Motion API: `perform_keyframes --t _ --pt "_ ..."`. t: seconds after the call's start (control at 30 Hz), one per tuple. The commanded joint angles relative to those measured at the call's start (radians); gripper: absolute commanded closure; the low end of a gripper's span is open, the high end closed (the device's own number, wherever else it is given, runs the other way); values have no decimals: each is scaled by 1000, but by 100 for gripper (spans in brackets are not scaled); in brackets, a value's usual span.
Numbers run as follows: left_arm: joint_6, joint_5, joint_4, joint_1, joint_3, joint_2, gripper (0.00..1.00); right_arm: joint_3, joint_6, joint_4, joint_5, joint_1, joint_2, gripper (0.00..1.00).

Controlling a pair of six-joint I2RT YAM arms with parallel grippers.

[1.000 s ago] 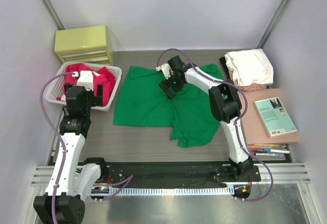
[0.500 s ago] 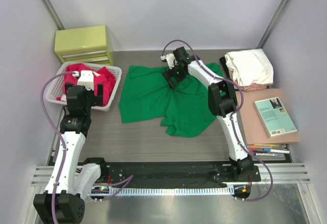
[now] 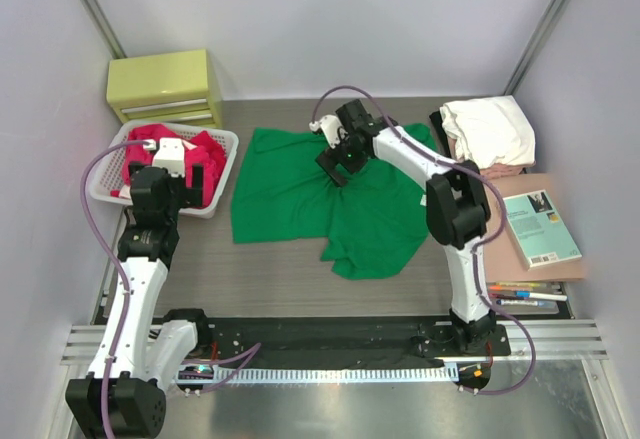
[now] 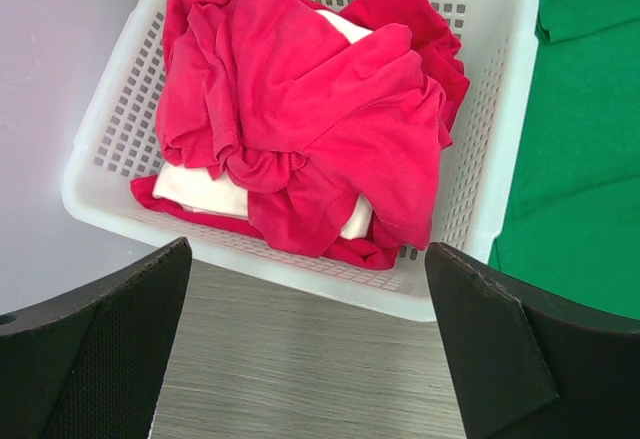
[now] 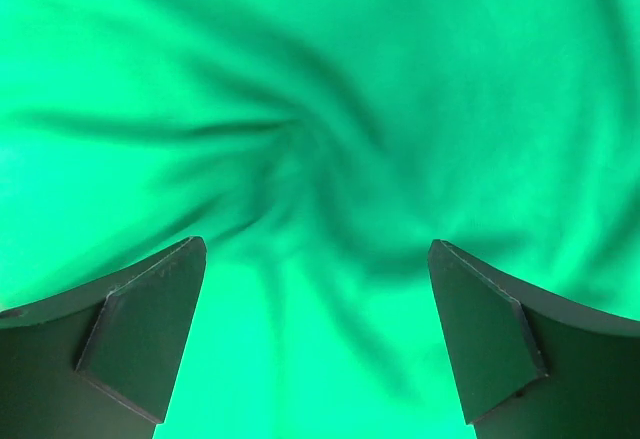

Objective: Fold and stack the t-shirts

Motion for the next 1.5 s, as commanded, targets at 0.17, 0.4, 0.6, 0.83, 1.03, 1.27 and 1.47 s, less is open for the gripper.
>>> perform_keyframes --t 0.17,0.4,0.6,0.83,1.03,1.27,1.47 --pt "-17 86 -6 8 26 -13 0 -26 72 -160 11 103 -623 0" --pt "-55 129 14 10 38 -1 0 -450 9 -398 -42 60 -1132 0" --pt "-60 151 -2 8 56 44 5 -705 -14 -417 -161 -24 -1306 99" --pt "-55 132 -12 8 58 53 2 -693 -98 -475 -150 -3 -1113 99" --pt "-51 125 -28 6 72 38 2 -701 -157 -480 -129 8 -1009 36" --pt "-54 128 -20 6 82 71 2 -739 -108 -417 -75 153 -938 34" --pt "-46 112 -23 8 93 76 2 -745 -80 -330 -55 255 -777 38"
